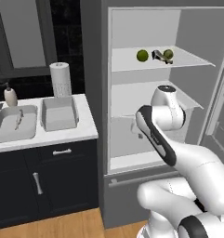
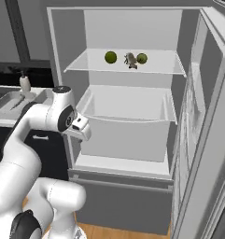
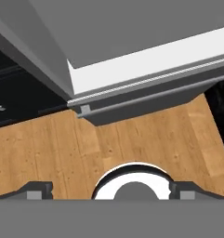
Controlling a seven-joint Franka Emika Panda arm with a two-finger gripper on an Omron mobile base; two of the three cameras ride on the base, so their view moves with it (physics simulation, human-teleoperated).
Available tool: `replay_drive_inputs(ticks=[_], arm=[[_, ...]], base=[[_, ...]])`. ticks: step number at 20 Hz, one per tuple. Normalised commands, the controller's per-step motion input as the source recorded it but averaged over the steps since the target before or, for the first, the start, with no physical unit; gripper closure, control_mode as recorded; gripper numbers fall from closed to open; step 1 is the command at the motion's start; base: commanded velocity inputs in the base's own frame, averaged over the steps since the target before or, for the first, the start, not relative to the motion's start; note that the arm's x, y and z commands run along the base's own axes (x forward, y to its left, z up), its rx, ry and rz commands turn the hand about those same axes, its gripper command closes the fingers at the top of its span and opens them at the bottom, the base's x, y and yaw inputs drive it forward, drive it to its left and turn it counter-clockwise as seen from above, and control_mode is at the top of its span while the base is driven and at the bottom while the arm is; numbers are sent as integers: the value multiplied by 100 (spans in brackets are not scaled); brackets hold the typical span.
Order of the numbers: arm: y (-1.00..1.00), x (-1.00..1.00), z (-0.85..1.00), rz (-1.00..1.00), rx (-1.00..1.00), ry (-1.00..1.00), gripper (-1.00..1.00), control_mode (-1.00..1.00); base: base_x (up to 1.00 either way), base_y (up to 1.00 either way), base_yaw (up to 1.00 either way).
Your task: Place one lime and one fish in each tupperware on the nearby counter, to pack two identical lunches.
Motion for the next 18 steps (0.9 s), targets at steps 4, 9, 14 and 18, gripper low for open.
replay_drive_inputs(ticks=[4, 9, 14, 18], arm=[[0, 0, 0, 0, 0, 0, -100, 100], [0, 0, 0, 0, 0, 0, -100, 100], [-19, 13, 37, 2, 5, -8, -100, -100], [-48, -8, 100, 4, 7, -49, -100, -100]], base=[[70, -29, 2], [84, -33, 0], [40, -24, 1], [0, 0, 0]])
